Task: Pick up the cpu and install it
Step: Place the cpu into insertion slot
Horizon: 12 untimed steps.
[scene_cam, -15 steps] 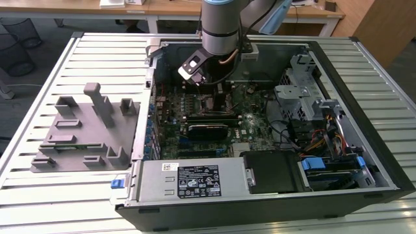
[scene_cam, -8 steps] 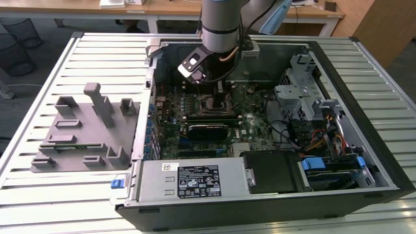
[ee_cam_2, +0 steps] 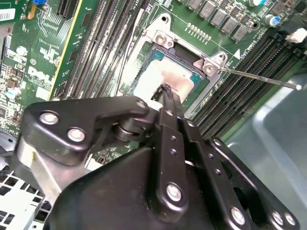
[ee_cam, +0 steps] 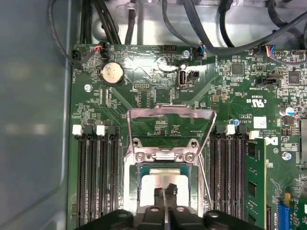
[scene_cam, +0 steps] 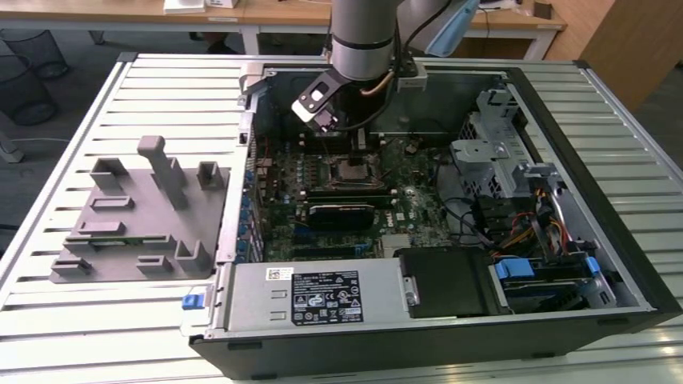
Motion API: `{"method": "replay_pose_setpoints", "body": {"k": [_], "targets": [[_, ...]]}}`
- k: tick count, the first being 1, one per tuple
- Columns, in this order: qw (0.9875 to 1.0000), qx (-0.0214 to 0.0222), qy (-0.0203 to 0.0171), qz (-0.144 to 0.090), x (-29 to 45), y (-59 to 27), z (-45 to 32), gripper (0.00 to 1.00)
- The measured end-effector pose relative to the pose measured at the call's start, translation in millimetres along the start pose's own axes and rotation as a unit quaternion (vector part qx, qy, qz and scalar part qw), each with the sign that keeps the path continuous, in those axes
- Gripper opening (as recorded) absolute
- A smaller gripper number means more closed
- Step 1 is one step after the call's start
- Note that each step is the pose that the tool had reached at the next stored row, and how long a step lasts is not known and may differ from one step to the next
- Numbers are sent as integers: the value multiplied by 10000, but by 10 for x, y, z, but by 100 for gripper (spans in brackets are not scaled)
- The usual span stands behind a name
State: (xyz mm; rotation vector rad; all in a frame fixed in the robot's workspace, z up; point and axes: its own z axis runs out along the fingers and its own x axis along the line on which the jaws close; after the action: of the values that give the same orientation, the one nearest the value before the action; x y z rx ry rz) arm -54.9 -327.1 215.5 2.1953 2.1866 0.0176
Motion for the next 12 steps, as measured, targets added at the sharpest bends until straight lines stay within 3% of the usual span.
{"method": "replay_pose_setpoints", "body": {"k": [6, 12], "targets": [[10000, 0, 59, 2, -2, 3, -73, 11], [10000, 1, 81, 3, -3, 5, -131, 11]]}}
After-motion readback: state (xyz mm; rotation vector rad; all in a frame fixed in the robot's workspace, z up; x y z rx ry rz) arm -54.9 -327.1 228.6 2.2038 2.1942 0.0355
